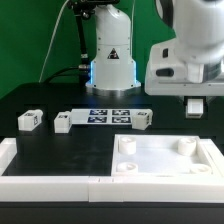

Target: Assemble one leg

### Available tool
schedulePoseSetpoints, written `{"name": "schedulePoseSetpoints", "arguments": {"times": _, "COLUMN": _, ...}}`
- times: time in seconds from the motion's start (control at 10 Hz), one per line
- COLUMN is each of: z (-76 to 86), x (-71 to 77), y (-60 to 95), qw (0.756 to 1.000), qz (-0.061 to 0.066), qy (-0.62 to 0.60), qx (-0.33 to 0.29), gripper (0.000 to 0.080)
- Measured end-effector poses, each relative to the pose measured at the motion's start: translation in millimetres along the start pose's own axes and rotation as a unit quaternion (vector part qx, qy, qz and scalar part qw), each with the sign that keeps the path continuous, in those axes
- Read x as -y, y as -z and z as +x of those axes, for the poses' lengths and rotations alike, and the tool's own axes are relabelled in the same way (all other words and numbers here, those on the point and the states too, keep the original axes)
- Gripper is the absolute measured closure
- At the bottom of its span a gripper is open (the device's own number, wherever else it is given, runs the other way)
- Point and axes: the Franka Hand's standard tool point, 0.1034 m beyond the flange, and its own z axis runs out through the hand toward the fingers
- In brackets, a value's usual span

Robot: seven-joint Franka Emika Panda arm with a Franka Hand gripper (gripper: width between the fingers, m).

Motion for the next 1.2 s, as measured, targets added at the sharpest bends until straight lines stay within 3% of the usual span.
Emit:
{"name": "schedulePoseSetpoints", "arguments": {"times": 0.2, "z": 0.5, "x": -11.1, "y": 11.6, "qw": 0.995, "qz": -0.005, "qy": 0.018, "qx": -0.097, "gripper": 0.0509}}
{"name": "schedulePoseSetpoints", "arguments": {"times": 0.5, "z": 5.3, "x": -19.6, "y": 51.3, "qw": 0.965, "qz": -0.007, "qy": 0.052, "qx": -0.255, "gripper": 0.0509}}
{"name": "schedulePoseSetpoints", "arguments": {"times": 0.6, "z": 4.2, "x": -21.0, "y": 60.2, "qw": 0.956, "qz": -0.001, "qy": 0.051, "qx": -0.288, "gripper": 0.0509}}
{"name": "schedulePoseSetpoints", "arguments": {"times": 0.7, "z": 8.2, "x": -15.4, "y": 69.3, "qw": 0.942, "qz": 0.014, "qy": 0.049, "qx": -0.333, "gripper": 0.0509}}
{"name": "schedulePoseSetpoints", "arguments": {"times": 0.9, "z": 0.8, "x": -2.6, "y": 62.1, "qw": 0.903, "qz": 0.045, "qy": 0.064, "qx": -0.423, "gripper": 0.0509}}
{"name": "schedulePoseSetpoints", "arguments": {"times": 1.0, "z": 0.5, "x": -3.6, "y": 58.2, "qw": 0.905, "qz": 0.037, "qy": 0.076, "qx": -0.418, "gripper": 0.0509}}
{"name": "schedulePoseSetpoints", "arguments": {"times": 1.1, "z": 10.1, "x": -5.8, "y": 61.0, "qw": 0.901, "qz": 0.023, "qy": 0.104, "qx": -0.42, "gripper": 0.0509}}
{"name": "schedulePoseSetpoints", "arguments": {"times": 1.2, "z": 25.0, "x": -9.7, "y": 74.5, "qw": 0.895, "qz": 0.01, "qy": 0.128, "qx": -0.427, "gripper": 0.0509}}
